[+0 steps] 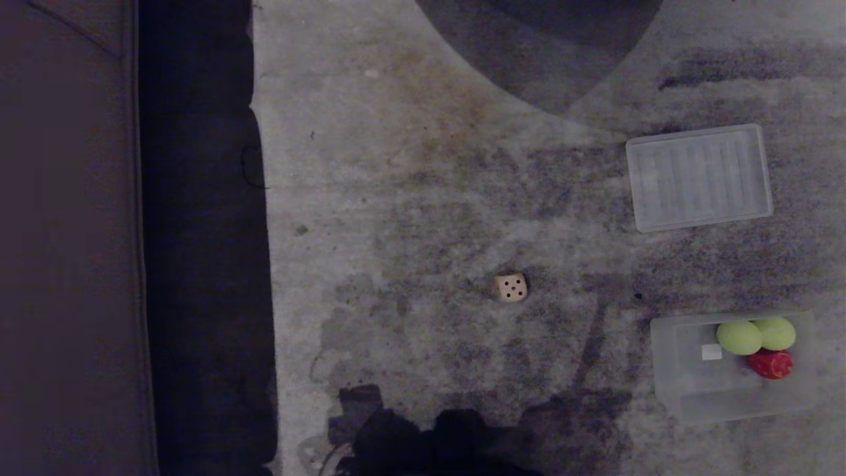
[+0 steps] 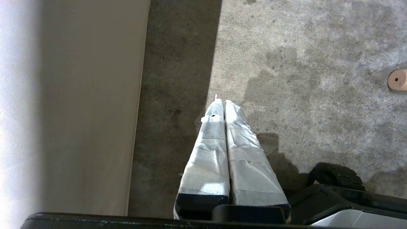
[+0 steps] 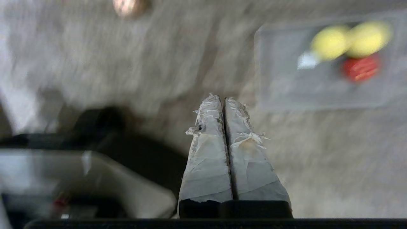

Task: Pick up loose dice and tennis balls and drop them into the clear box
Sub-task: Pick up toys out of the box

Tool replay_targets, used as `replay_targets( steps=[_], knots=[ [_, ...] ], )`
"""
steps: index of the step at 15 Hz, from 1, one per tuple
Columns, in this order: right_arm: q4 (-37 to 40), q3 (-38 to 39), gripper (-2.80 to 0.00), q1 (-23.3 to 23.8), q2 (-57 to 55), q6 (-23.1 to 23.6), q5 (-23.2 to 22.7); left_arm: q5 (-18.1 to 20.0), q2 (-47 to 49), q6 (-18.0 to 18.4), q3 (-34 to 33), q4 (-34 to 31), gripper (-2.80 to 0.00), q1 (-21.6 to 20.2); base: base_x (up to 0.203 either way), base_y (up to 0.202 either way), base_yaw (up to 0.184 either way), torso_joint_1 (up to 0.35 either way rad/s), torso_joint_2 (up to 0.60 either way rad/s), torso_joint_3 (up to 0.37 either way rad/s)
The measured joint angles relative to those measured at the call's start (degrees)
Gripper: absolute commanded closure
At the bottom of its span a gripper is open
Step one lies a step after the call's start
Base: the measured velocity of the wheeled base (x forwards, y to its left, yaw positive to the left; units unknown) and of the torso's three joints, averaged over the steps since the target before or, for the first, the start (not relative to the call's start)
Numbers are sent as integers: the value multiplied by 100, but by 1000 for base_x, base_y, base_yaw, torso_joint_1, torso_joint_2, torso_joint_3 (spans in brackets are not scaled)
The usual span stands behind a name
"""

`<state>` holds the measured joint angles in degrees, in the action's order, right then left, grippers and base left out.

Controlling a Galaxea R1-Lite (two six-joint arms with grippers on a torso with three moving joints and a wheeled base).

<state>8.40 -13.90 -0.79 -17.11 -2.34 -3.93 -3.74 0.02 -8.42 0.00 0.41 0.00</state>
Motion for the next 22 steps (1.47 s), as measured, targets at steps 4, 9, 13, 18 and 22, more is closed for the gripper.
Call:
replay_targets(
  steps=[4, 9, 13, 18, 22],
  knots=[
    [-623, -353, 0, -189, -2061, -14, -159, 0, 0, -1, 0, 0, 0, 0, 0, 0, 0, 0, 0, 0],
    [-2578, -527, 0, -343, -4610, -105, -185, -1, 0, -1, 0, 0, 0, 0, 0, 0, 0, 0, 0, 0],
    [-3329, -1145, 0, -592, -5933, -419, -183, 0, 0, -2, 0, 0, 0, 0, 0, 0, 0, 0, 0, 0],
    [-3366, -1768, 0, -889, -6600, -567, -217, 0, 0, -4, 0, -1, 0, 0, 0, 0, 0, 0, 0, 0],
    [-3531, -2137, 0, -1194, -6980, -567, -224, 0, 0, -4, 0, 0, 0, 0, 0, 0, 0, 0, 0, 0]
  ],
)
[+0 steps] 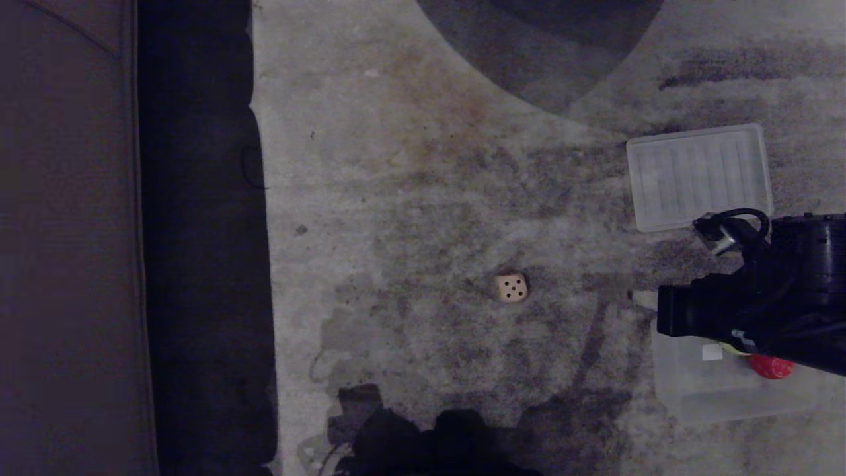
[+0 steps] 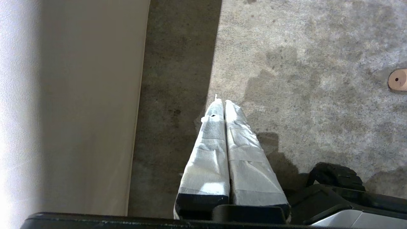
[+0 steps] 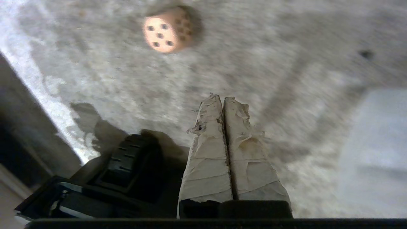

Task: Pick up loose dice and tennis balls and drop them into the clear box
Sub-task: Pick up toys out of the box

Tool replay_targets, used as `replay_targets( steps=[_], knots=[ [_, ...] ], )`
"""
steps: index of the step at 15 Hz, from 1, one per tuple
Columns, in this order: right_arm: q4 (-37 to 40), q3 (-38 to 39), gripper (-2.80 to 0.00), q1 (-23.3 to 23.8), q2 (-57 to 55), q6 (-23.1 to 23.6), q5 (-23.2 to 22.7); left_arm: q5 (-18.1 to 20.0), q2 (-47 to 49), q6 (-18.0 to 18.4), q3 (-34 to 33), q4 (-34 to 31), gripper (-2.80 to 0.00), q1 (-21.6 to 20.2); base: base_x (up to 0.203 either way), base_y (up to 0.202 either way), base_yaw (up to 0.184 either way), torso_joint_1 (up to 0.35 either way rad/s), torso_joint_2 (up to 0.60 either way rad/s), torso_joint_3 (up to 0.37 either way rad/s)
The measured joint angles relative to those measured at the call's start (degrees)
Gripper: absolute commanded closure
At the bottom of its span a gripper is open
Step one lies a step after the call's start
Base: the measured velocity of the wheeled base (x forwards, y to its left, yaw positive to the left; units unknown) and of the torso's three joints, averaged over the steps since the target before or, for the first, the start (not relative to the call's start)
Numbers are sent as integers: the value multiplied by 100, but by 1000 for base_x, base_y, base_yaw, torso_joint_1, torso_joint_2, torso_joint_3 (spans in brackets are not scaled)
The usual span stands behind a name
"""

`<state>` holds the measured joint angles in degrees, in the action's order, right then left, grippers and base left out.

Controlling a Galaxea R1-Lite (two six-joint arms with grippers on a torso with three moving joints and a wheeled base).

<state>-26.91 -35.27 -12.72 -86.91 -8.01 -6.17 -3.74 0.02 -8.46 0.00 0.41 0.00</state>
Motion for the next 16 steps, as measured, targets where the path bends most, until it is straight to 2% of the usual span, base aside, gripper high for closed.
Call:
replay_targets(
  steps=[7, 16],
  knots=[
    [-66, -734, 0, -523, -811, 137, 41, 2, 0, 2, 0, 0, 0, 0, 0, 0, 0, 0, 0, 0],
    [-85, -1716, 0, -871, -1755, 177, 79, 1, 0, 1, 0, 0, 0, 0, 0, 0, 0, 0, 0, 0]
  ],
)
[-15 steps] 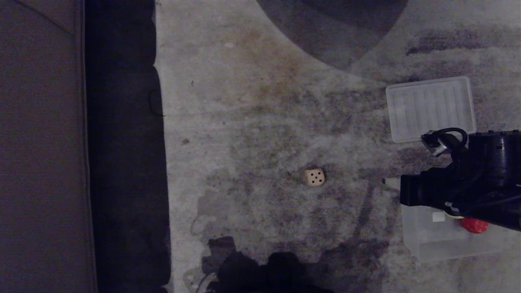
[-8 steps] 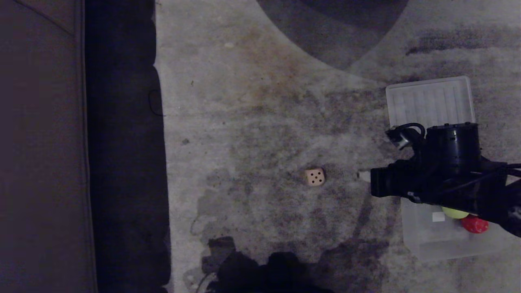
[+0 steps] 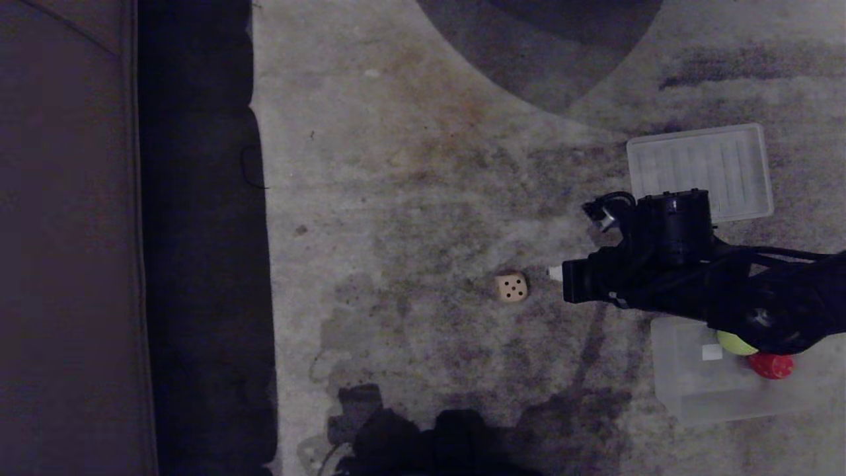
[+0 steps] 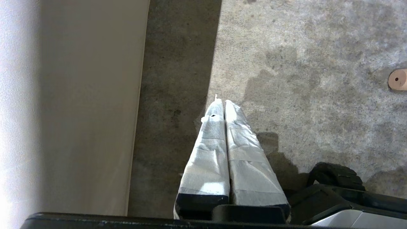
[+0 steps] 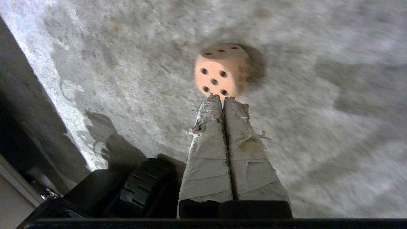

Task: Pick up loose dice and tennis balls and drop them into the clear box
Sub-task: Pick up toys out of the box

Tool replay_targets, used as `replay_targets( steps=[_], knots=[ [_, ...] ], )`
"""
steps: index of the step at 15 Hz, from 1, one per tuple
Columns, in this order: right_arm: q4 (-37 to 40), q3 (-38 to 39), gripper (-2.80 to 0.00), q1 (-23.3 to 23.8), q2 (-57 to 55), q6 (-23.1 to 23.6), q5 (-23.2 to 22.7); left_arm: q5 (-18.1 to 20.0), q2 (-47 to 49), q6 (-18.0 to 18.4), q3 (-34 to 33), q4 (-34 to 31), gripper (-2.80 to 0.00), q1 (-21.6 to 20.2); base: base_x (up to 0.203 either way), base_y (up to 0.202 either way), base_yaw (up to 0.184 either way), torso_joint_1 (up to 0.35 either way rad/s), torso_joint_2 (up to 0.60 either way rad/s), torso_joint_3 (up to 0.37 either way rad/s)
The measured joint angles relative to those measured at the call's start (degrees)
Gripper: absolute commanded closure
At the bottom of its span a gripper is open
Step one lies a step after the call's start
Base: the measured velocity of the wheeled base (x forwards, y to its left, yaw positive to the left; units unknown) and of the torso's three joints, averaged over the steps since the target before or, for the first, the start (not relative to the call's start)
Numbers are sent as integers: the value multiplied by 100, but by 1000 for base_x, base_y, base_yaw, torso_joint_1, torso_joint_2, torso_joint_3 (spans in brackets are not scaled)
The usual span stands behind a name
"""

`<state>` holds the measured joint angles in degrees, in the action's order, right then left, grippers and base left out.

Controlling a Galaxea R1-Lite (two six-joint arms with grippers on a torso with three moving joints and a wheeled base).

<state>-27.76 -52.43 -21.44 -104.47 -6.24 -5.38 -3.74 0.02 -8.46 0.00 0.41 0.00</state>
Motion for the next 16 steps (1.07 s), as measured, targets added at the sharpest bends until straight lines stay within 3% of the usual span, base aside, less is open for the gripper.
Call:
replay_targets(
  steps=[9, 10, 11, 16],
  knots=[
    [-2, -531, 0, -55, -547, 12, -5, -2, 0, 0, 0, 0, 0, 0, 0, 0, 0, 0, 0, 0],
    [-2, -571, -151, -30, -601, 12, -2, -1, 0, -1, 0, 2, 0, 0, 0, 0, 0, 0, 0, 0],
    [-2, -604, -280, -12, -650, 12, -4, -1, 0, 2, 0, 0, 0, 0, 0, 0, 0, 0, 0, 0],
    [0, -659, -280, 35, -799, 18, -5, -1, 0, -1, 0, 0, 0, 0, 0, 0, 0, 0, 0, 0]
  ],
)
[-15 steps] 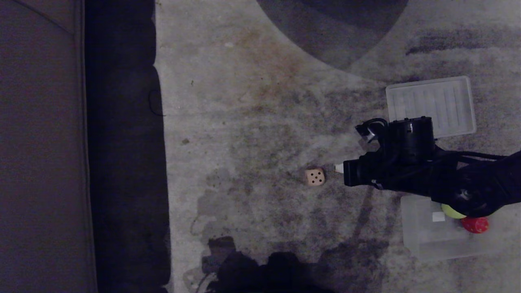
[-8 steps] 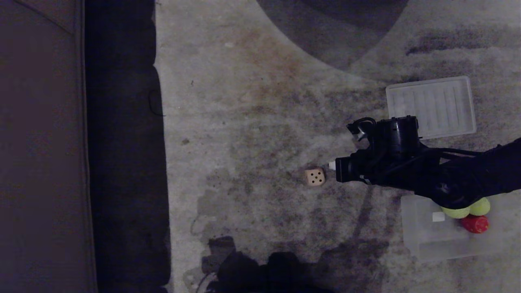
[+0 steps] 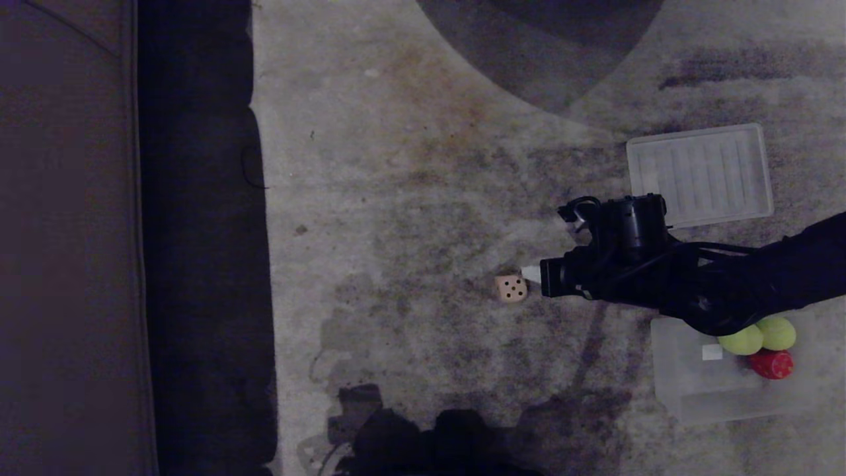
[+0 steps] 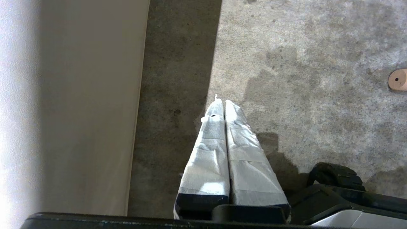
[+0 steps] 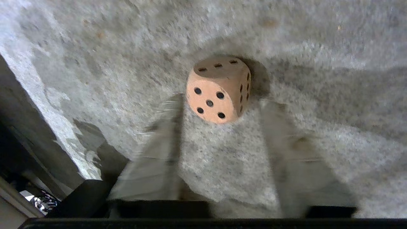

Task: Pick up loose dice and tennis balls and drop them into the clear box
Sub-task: Pick up toys out of the box

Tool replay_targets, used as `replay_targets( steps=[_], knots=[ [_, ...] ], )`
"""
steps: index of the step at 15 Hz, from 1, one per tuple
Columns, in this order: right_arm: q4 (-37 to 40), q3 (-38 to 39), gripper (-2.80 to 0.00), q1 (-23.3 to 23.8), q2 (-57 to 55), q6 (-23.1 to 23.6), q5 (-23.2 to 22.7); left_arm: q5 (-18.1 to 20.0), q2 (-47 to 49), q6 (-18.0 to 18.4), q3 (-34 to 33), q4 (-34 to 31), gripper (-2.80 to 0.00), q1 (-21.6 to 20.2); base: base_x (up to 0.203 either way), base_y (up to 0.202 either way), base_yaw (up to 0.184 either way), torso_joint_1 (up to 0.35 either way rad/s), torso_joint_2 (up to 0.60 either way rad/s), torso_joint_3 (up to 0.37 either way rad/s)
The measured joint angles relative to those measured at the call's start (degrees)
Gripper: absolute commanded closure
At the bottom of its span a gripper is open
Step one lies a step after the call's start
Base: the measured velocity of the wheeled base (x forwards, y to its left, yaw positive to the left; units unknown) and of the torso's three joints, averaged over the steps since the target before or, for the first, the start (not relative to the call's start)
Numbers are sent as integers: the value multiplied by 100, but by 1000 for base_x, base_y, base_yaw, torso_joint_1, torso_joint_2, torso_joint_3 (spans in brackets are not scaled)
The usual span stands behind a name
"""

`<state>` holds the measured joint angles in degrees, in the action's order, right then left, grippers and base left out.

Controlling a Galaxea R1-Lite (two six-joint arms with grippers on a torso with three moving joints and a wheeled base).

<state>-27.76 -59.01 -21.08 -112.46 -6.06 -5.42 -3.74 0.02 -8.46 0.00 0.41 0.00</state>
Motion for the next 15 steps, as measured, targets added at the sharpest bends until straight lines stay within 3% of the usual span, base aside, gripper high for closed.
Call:
replay_targets(
  steps=[15],
  knots=[
    [6, 51, -280, 133, -177, 20, 6, -2, 0, 2, 0, 0, 0, 0, 0, 0, 0, 0, 0, 0]
  ],
)
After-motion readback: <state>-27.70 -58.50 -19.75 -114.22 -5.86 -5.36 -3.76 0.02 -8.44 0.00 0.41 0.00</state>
